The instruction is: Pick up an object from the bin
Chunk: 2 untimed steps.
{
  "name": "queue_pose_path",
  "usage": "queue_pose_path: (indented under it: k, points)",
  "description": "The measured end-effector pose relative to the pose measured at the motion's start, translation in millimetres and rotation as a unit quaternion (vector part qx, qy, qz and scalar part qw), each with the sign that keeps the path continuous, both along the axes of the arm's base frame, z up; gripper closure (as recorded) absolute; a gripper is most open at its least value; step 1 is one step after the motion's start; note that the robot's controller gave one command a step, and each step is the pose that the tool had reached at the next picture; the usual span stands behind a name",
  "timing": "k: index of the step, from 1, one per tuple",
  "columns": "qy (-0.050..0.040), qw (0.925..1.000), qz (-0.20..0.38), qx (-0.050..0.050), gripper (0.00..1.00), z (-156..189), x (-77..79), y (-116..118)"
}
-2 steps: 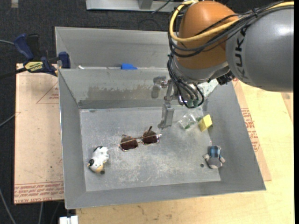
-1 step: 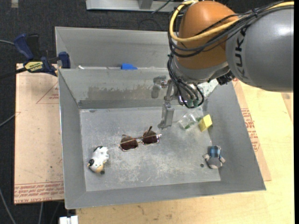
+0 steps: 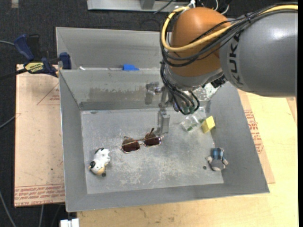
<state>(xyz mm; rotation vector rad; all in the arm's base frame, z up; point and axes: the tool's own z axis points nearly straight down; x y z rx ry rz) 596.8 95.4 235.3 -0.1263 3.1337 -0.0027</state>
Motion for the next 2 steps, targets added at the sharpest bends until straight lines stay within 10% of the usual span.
queue_pose_path:
  k: [1,2]
  points:
    - [0.0005,0.9990,0.045,0.001,0.00,-13,2.1,47]
    - [0.0026,0.9966,0.082,0.001,0.00,-8,-44.0,64]
